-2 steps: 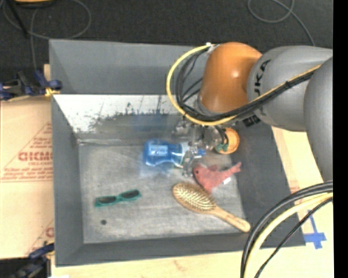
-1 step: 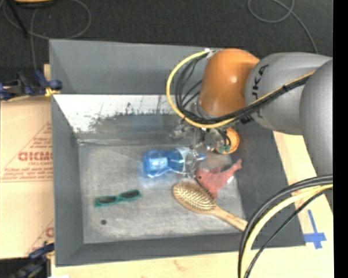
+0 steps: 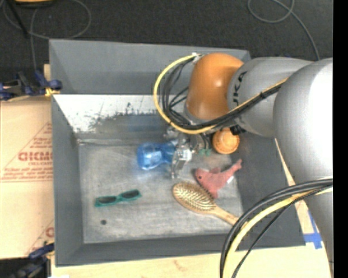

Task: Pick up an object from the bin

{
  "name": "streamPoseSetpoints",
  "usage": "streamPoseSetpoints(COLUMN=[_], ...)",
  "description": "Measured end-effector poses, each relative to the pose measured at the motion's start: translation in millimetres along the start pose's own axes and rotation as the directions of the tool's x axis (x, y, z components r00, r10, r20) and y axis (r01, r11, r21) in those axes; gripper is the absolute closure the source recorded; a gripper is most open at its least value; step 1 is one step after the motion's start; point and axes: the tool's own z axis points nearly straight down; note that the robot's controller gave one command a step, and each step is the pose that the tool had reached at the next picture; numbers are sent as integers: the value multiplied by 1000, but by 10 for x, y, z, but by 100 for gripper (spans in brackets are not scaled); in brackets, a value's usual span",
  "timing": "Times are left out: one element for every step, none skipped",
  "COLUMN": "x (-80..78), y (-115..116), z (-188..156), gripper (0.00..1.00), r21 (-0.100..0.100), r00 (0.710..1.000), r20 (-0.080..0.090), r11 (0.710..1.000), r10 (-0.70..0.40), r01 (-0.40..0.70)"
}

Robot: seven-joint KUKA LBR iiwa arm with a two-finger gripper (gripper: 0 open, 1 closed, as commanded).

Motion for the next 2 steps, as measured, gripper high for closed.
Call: streamPoseSetpoints(x=[0,29], y=[0,-77], z=[0,-1795], gripper=[100,100], r21=[0,0], r00=[1000,999], r20=[0,3], r11=[1000,999], r10=[0,-46], r01=[0,46])
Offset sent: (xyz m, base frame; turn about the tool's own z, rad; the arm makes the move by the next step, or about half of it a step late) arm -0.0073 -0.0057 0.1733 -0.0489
